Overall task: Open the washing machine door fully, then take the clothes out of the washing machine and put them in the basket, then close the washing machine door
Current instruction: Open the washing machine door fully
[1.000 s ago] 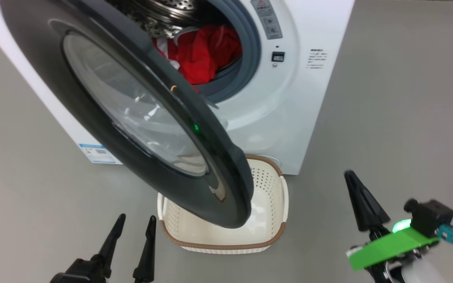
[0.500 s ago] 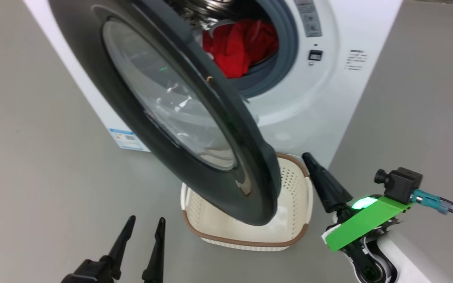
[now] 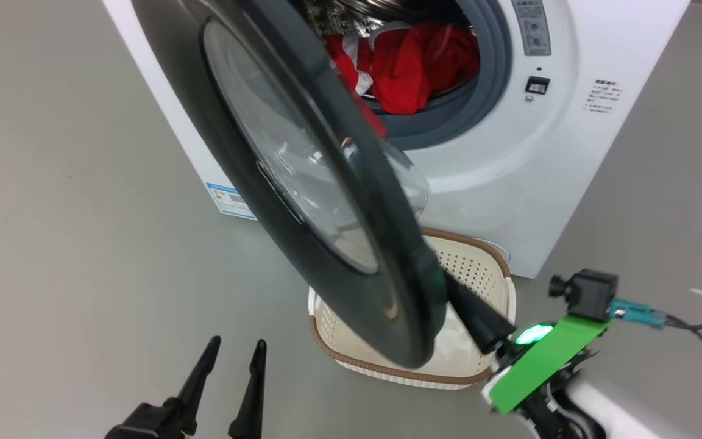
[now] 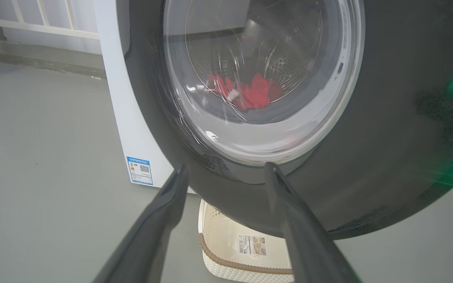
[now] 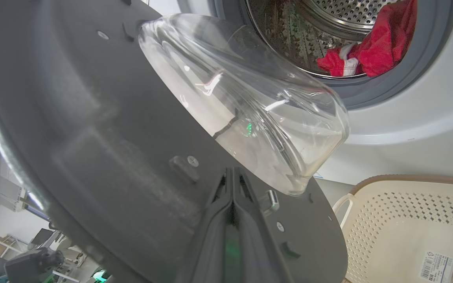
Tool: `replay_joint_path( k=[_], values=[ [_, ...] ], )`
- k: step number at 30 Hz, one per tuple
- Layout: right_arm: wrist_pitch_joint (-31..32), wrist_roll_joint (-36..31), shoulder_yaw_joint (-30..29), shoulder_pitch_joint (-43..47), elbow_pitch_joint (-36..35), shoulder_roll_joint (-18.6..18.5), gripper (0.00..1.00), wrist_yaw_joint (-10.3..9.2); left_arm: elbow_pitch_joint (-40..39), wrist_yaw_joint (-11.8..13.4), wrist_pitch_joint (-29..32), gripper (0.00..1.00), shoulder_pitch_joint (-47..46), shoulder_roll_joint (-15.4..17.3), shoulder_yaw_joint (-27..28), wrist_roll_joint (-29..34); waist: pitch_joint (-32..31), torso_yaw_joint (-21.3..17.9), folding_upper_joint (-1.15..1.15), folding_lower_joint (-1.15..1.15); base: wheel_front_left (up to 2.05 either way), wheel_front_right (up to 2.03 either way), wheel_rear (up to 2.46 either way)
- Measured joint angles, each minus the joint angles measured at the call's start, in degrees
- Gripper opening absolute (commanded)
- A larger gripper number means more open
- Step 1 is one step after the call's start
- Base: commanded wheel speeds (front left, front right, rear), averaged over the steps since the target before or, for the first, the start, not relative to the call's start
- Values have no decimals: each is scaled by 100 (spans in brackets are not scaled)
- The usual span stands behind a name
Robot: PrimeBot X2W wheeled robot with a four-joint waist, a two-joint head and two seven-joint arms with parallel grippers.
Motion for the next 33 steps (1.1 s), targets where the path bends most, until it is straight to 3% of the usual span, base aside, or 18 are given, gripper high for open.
replay_joint_path(
  k=[12,33],
  values=[
    [0,189,967,-33,-135,232,0,0,0,80,0,100,21,1,-66,-11,-165,339,0,0,0,0,0],
    [0,387,1680,-476,65,736,0,-14,-76,367,0,100,353,10,101,7,-543,1052,0,0,0,0,0]
  ],
)
